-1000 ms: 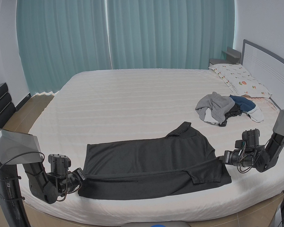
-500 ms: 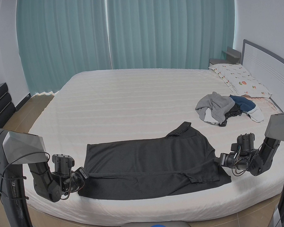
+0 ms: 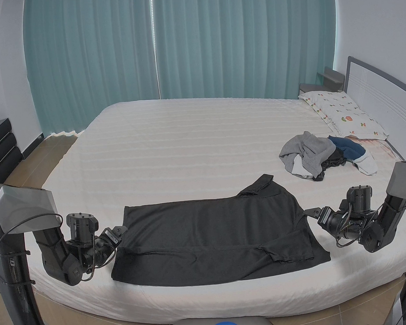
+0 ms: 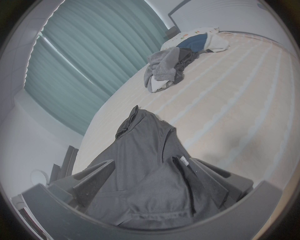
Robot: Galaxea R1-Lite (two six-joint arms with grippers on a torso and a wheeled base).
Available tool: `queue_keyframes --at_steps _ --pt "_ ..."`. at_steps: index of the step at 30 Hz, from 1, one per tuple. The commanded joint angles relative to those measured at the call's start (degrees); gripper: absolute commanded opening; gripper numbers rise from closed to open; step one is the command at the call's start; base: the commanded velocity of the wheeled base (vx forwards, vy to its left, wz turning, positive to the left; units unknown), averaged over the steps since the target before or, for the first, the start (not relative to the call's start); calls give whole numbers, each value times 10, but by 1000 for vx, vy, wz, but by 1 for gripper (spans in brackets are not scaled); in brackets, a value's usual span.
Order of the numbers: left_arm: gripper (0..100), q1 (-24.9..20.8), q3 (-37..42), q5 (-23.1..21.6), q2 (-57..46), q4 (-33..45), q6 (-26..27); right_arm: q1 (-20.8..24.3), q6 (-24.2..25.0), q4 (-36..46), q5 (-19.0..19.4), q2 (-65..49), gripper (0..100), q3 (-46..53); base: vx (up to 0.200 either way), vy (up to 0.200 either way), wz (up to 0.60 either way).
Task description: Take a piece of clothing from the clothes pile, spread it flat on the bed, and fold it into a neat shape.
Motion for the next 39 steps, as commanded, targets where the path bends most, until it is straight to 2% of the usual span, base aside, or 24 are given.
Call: queue_keyframes --at_steps 1,4,6,8,12,15,20,28,33,39 --pt "100 10 53 -28 -47 -44 -5 15 46 0 2 -69 100 72 0 0 0" --pt "100 24 75 -59 -48 -67 -8 32 88 -7 2 -80 100 107 0 0 0" --pt "100 37 90 -100 -47 -69 -9 48 137 -8 3 -88 100 127 0 0 0" --pt "100 44 99 -121 -47 -69 -10 56 169 -8 6 -84 100 134 100 0 0" --pt "100 45 103 -126 -43 -69 -9 60 197 -9 12 -61 100 136 200 0 0" --pt "100 43 102 -126 -36 -72 -8 59 200 -11 13 -45 100 146 200 0 0" --pt "100 29 103 -127 -37 -71 -7 56 201 -57 46 -23 100 167 40 0 0" --pt "100 -2 108 -126 -62 -64 -3 60 202 -137 49 3 100 202 0 0 0" --pt "100 -27 96 -128 -113 5 -2 61 199 -214 49 31 100 232 0 0 0" --pt "100 -73 87 -127 -86 27 20 65 198 -260 47 49 100 249 0 0 0"
